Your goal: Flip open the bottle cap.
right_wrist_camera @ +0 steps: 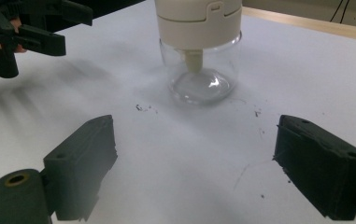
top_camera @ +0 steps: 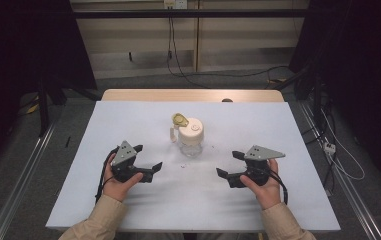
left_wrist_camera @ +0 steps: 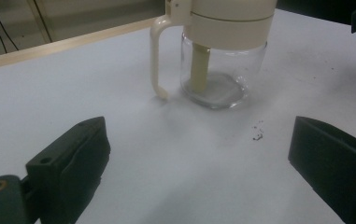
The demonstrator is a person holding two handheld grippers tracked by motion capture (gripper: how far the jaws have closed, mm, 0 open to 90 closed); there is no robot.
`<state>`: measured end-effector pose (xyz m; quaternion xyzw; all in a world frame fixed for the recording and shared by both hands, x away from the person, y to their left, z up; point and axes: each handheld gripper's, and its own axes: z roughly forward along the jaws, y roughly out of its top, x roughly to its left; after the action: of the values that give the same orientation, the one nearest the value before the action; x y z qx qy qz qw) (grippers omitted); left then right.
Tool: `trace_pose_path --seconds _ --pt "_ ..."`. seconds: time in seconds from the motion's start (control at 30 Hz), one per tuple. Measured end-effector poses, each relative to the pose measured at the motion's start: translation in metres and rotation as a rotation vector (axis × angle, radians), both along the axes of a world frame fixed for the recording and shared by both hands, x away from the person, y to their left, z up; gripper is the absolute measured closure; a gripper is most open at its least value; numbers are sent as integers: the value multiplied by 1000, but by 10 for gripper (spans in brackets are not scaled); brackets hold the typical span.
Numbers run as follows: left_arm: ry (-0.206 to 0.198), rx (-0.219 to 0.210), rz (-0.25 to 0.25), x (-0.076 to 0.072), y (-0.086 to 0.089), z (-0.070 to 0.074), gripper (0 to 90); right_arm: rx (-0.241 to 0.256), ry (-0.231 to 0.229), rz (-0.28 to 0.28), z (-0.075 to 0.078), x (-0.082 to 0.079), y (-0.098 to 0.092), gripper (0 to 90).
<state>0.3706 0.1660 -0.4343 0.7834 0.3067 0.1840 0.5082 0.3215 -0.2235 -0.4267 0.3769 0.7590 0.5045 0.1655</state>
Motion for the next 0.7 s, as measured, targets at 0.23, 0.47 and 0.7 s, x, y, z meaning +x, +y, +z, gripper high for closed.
trace_pose_path --seconds 0.23,0.47,0.7 --pt "-4 -4 -6 -6 12 1 50 10 4 -16 -6 -8 -13 120" --pt "4 -16 2 -8 25 0 52 -4 9 -25 -10 -13 -19 120" --pt "10 -34 11 -11 33 1 52 -11 6 -21 -12 -17 -22 119"
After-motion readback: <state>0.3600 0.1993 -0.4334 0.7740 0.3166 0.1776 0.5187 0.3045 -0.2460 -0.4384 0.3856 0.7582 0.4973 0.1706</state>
